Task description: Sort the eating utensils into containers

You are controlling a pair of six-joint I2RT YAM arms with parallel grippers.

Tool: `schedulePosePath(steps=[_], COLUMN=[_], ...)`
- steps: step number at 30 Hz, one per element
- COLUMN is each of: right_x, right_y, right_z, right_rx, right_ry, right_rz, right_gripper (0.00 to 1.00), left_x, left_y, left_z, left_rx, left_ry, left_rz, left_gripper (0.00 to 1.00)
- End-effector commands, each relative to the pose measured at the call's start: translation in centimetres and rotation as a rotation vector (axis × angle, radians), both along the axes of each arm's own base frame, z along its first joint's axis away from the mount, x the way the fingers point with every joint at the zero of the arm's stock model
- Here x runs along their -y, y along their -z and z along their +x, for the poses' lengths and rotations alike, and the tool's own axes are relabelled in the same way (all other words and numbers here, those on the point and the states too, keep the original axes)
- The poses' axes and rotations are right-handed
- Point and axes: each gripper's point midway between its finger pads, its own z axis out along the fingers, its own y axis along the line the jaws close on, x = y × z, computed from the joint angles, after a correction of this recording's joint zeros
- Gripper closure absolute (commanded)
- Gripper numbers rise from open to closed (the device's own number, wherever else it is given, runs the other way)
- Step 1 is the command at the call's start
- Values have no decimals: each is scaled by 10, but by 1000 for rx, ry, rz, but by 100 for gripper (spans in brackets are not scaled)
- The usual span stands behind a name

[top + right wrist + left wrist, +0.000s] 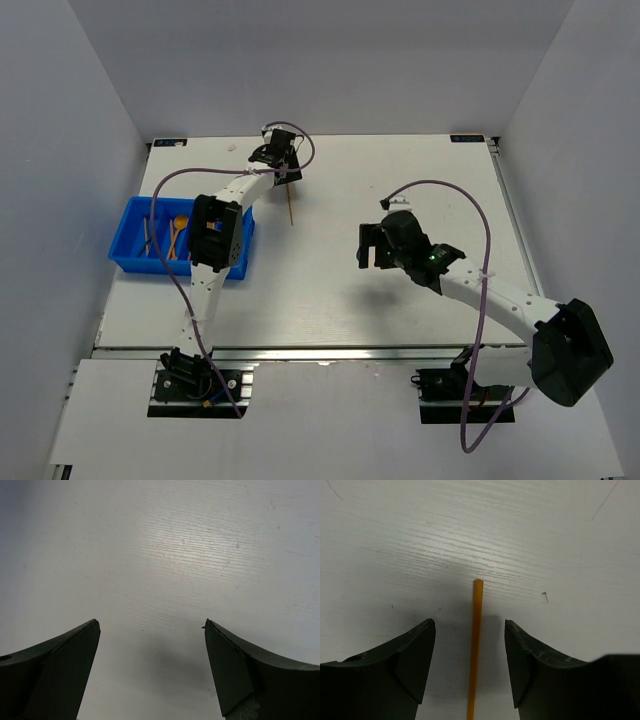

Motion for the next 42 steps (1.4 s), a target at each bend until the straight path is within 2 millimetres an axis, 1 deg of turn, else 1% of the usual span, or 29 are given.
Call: schedulePosePath(steps=[1, 5, 6, 7, 9, 11, 12, 13, 14, 15, 16, 18, 19, 22, 23, 26, 28, 29, 32, 33, 34, 35, 36, 37, 38, 39, 40, 41, 42], right_x=[-6, -5, -6, -6, -8, -9, -11, -12, -13, -13, -14, -14, -13, -11, -10, -8, -8, -6, -6, -6, -6, -6, -7, -6, -6, -4, -3, -3, -2], right_y=[-10, -8, -8, -7, -9, -11, -11, -12, -13, -14, -14, -16, -16, -16, -17, -18, -18, -17, -19, -20, -24, -25, -26, -28, -30, -30, -32, -34, -35], right_z=[-3, -6, -6, -6, -5, -5, -5, -5, -6, -5, -6, -7, -8, -10, -10, -12, -13, -14, -18, -18, -19, -19, -20, -20, -20, -21, -21, -21, -22], right_rx=[28, 29, 31, 31, 35, 37, 37, 40, 41, 47, 45, 51, 54, 62, 70, 76, 79, 79, 90, 94, 105, 109, 111, 118, 120, 120, 127, 131, 132], right_ry=[-44, -52, -54, -54, -60, -65, -71, -73, -80, -81, -83, -87, -88, -86, -85, -88, -91, -89, -95, -94, -96, -99, -102, -103, -104, -104, -106, -106, -106], right_rz=[47, 53, 55, 55, 61, 68, 74, 79, 85, 91, 92, 100, 104, 108, 110, 110, 110, 110, 132, 140, 153, 157, 160, 161, 160, 152, 149, 148, 147], right_gripper=[11, 11, 11, 11, 11, 11, 11, 11, 11, 11, 11, 11, 11, 11, 11, 11, 11, 11, 11, 11, 11, 11, 11, 11, 11, 11, 11, 11, 11], left_x=[3, 11, 13, 13, 11, 9, 6, 7, 2, 1, 1, -5, -6, -8, -6, -5, -6, -7, 0, -1, 0, 3, 3, 5, 12, 15, 13, 19, 22], left_y=[-23, -2, 2, 9, 18, 28, 34, 31, 42, 45, 43, 57, 56, 71, 78, 88, 93, 98, 102, 109, 112, 115, 121, 122, 107, 99, 99, 62, 45], left_z=[10, 7, 6, 5, 0, -5, -10, -9, -16, -18, -18, -28, -28, -41, -48, -65, -71, -78, -87, -94, -97, -100, -108, -111, -105, -104, -114, -100, -98], left_rx=[40, 13, 0, -15, -46, -73, -106, -107, -148, -163, -166, -220, -223, -277, -301, -352, -375, -401, -422, -444, -454, -465, -488, -492, -445, -420, -423, -320, -278], left_ry=[9, 27, 35, 35, 34, 30, 29, 34, 35, 42, 46, 53, 54, 69, 85, 102, 106, 111, 134, 140, 145, 158, 168, 176, 182, 188, 184, 183, 183], left_rz=[-16, -57, -64, -61, -53, -37, -20, -14, 20, 33, 41, 105, 119, 159, 173, 215, 241, 250, 209, 205, 198, 180, 169, 158, 129, 116, 109, 78, 66], left_gripper=[34, 46, 57, 64, 70, 70, 71, 71, 71, 70, 69, 68, 68, 69, 70, 73, 74, 80, 85, 93, 98, 100, 100, 100, 100, 100, 100, 100, 100])
